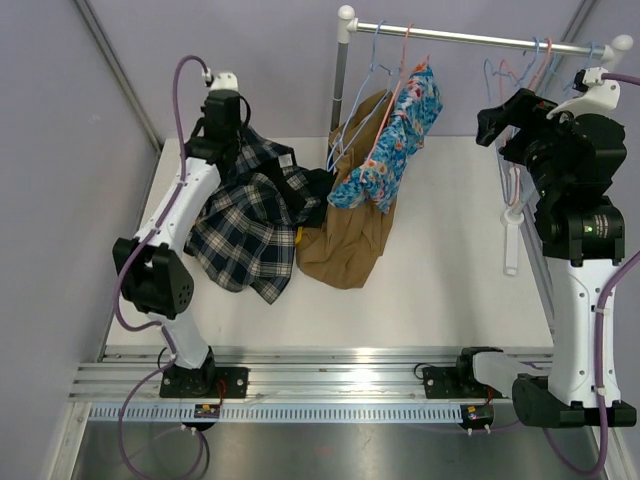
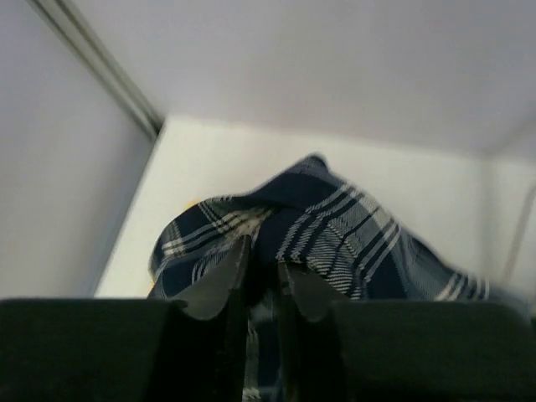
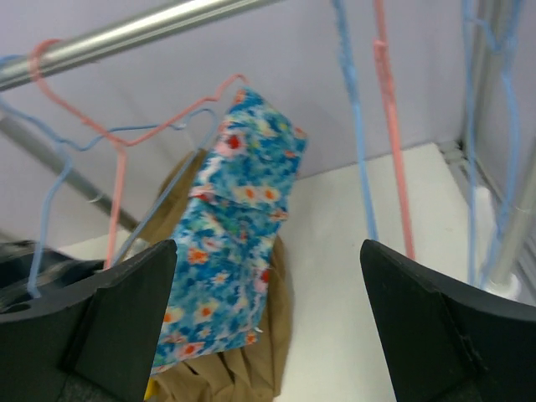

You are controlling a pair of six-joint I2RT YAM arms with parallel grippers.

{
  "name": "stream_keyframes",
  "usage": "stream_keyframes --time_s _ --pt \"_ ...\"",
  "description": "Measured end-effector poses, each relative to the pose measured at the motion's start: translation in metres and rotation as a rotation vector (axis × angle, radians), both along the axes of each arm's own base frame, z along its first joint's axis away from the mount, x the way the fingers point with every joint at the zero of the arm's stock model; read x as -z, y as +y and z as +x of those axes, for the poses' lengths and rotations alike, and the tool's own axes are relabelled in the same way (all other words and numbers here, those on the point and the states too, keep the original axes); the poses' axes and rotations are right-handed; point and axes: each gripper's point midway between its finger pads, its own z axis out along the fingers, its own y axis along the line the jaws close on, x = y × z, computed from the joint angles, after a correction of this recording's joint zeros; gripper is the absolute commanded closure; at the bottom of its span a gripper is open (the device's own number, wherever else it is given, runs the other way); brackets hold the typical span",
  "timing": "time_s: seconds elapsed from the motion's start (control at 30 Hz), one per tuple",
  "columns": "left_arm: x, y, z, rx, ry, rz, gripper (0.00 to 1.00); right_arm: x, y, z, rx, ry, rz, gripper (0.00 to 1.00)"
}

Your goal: Remove the skirt from the hanger

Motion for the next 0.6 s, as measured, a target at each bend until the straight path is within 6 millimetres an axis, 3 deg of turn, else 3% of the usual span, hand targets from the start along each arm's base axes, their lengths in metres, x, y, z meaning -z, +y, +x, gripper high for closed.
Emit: stream_keyframes --time_s 0.03,0.07,0.1,0.2,0.3,0.37,0.43,0.6 --pt "0.033 0.001 0.002 -0.010 0.072 -0.004 0.55 -0.005 0.008 -0.001 -0.048 -0.018 0.004 0.03" --pt "0.059 0.002 0.004 -0.017 0.132 -0.010 0.20 -0.010 0.017 -0.002 -0.099 -0.036 0.009 0.04" --pt "0.082 0.002 0.006 -0.024 0.189 -0.016 0.12 -0.014 0.027 -0.003 -0.152 -0.052 0.014 0.04" --pt "0.128 0.001 0.009 -0.043 0.306 -0.056 0.01 -0.026 0.053 -0.004 -0.299 -0.092 0.039 0.04" --pt "0.147 0.005 -0.003 -0.070 0.359 -0.096 0.01 -0.034 0.070 0.002 -0.396 -0.112 0.076 0.08" --pt "0.143 0.005 -0.021 -0.061 0.348 -0.132 0.01 -0.036 0.083 0.012 -0.461 -0.116 0.111 0.10" --pt "0.124 0.006 -0.050 -0.047 0.323 -0.164 0.01 -0.032 0.093 0.027 -0.512 -0.100 0.150 0.10" --pt "0.021 -0.009 -0.139 0.074 0.055 -0.253 0.01 0.007 0.128 0.073 -0.598 0.027 0.210 0.11"
